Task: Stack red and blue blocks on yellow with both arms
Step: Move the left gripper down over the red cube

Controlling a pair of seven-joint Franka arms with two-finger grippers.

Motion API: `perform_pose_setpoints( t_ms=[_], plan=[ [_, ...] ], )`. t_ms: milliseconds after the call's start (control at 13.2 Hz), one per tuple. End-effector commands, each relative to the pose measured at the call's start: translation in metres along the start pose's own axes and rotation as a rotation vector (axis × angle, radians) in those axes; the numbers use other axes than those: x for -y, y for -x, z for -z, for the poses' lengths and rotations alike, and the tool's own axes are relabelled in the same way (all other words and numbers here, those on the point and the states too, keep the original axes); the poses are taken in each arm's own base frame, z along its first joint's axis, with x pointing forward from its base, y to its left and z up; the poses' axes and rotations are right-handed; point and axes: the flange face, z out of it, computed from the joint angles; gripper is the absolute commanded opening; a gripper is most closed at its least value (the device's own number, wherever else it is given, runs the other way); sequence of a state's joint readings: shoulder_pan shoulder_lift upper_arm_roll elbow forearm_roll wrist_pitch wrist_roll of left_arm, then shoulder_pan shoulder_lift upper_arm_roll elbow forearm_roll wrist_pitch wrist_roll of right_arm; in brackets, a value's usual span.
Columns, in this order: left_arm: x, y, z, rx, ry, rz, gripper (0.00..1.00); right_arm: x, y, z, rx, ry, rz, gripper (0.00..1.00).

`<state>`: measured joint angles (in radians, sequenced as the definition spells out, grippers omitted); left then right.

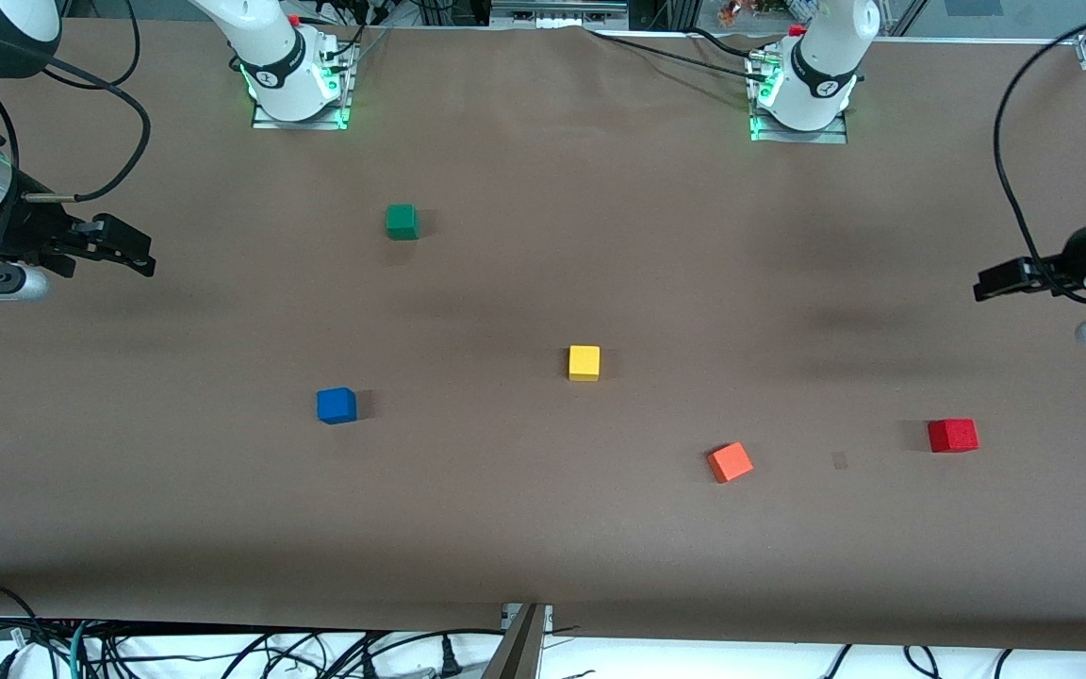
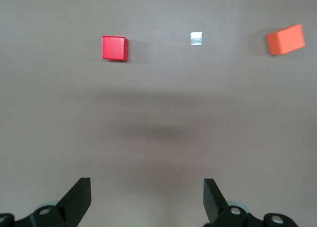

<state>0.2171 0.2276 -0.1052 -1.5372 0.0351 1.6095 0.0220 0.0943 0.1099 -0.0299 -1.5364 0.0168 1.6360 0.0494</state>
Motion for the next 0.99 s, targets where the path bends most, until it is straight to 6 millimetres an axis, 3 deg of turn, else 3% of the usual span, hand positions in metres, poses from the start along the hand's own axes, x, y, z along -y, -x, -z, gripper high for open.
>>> perform_pose_setpoints(
  t_ms=[0, 228, 380, 532, 911],
  plan=[
    [0.035, -0.032, -0.029, -0.037, -0.027, -0.014, 1.00, -0.001, 0.000, 0.004, 0.005, 0.001, -0.012, 1.00],
    [0.048, -0.059, -0.088, -0.009, -0.037, -0.013, 1.00, -0.001, 0.000, 0.004, 0.005, 0.001, -0.013, 1.00],
    [0.077, -0.073, -0.136, -0.013, -0.034, 0.006, 1.00, -0.002, 0.000, 0.004, 0.005, 0.001, -0.013, 1.00],
    [0.092, -0.083, -0.168, -0.046, -0.027, -0.025, 1.00, -0.001, 0.000, 0.004, 0.005, 0.001, -0.012, 1.00],
    [0.092, -0.110, -0.244, -0.101, -0.015, -0.037, 1.00, -0.001, 0.000, 0.004, 0.005, 0.001, -0.013, 1.00]
  ],
)
